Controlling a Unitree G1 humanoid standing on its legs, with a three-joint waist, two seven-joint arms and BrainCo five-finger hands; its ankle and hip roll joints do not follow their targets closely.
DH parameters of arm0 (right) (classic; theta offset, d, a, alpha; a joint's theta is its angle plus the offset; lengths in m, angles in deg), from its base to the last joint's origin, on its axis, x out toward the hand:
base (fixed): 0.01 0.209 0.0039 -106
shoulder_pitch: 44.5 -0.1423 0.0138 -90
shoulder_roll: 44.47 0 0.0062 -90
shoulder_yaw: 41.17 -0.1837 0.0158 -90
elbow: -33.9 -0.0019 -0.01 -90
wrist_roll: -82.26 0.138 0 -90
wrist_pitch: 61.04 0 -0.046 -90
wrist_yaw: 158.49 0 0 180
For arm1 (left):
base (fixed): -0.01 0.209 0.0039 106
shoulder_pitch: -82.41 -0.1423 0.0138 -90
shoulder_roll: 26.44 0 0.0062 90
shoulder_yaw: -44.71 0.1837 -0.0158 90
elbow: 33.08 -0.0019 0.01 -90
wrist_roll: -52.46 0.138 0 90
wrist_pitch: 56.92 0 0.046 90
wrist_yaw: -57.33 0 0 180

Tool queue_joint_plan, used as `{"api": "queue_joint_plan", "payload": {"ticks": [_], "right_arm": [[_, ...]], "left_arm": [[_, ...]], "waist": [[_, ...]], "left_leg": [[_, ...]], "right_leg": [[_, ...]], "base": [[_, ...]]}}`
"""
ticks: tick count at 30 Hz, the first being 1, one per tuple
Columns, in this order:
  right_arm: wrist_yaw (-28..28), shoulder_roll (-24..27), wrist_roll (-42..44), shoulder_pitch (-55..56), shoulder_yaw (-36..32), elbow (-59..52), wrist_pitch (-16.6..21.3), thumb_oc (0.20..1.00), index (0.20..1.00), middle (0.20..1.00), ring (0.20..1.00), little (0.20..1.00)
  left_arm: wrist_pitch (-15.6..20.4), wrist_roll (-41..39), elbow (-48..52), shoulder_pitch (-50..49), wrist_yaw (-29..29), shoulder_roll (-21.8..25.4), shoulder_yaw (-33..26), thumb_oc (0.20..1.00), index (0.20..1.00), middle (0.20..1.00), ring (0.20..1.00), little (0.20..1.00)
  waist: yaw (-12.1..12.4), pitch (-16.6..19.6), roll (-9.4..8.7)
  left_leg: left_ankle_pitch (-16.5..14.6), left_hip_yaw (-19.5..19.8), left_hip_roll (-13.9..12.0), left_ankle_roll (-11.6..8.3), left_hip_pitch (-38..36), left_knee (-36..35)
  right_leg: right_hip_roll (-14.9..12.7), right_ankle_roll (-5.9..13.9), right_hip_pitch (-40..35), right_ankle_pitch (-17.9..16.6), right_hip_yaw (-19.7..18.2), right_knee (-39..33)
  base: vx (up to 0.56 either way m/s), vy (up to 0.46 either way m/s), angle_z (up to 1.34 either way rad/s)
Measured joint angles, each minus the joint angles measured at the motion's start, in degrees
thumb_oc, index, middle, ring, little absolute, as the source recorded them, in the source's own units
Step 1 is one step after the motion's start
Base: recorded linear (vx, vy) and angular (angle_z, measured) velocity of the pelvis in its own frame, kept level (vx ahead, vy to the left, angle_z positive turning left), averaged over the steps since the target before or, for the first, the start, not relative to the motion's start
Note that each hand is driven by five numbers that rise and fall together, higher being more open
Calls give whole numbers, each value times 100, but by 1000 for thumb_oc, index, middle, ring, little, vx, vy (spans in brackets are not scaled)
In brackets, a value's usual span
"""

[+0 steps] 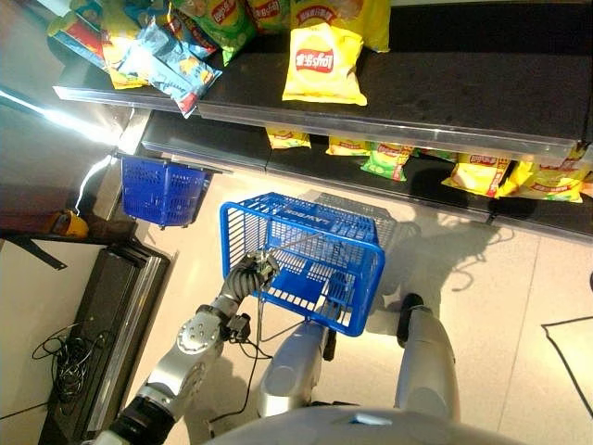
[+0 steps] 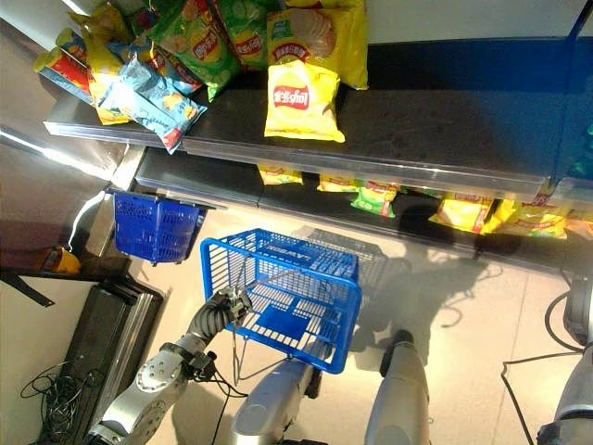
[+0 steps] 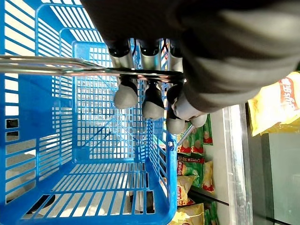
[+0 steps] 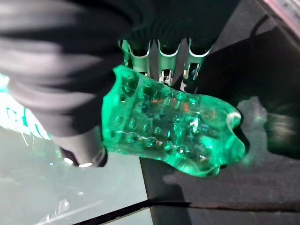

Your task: Pick up the snacks into the basket

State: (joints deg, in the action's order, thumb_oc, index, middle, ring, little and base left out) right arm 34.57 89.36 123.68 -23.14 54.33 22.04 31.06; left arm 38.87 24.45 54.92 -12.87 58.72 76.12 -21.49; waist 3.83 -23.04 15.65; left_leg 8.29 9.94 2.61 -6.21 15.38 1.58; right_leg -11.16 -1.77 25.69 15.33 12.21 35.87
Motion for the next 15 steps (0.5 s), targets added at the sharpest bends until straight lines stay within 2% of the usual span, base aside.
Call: {"api": "queue_joint_plan", "payload": {"ticks": [8, 10, 14, 15], "right_arm": [[131, -207, 101, 50, -66, 26, 8, 200, 200, 200, 200, 200], [182, -342, 389, 309, -300, -234, 89, 200, 200, 200, 200, 200], [306, -933, 988, 1108, -811, -1280, 512, 200, 200, 200, 200, 200], [468, -1099, 1086, 1300, -851, -1648, 582, 200, 200, 200, 200, 200]], "left_arm": [[0, -23, 49, 25, -44, 0, -1, 200, 200, 200, 200, 200], [1, -28, 49, 33, -58, -5, -11, 200, 200, 200, 200, 200], [1, -72, 51, 69, -140, -42, -37, 200, 200, 200, 200, 200], [6, -103, 54, 80, -161, -118, -70, 200, 200, 200, 200, 200]], "waist": [[-2, -2, -5], [-12, -2, -11], [-64, -7, -58], [-171, -21, -105]], "left_leg": [[33, 124, 3, -13, -48, 17], [32, 122, 10, -12, -72, 34], [-7, 107, -8, 22, -43, 75], [-35, 103, 5, 18, -17, 131]], "right_leg": [[-23, 1, -116, -1, 95, -10], [-24, 6, -162, -1, 106, -26], [15, 24, -174, -63, 92, -116], [60, 44, -171, -74, 40, -132]], "base": [[-9, 12, 7], [0, 0, 0], [7, 32, -5], [-3, 18, -12]]}}
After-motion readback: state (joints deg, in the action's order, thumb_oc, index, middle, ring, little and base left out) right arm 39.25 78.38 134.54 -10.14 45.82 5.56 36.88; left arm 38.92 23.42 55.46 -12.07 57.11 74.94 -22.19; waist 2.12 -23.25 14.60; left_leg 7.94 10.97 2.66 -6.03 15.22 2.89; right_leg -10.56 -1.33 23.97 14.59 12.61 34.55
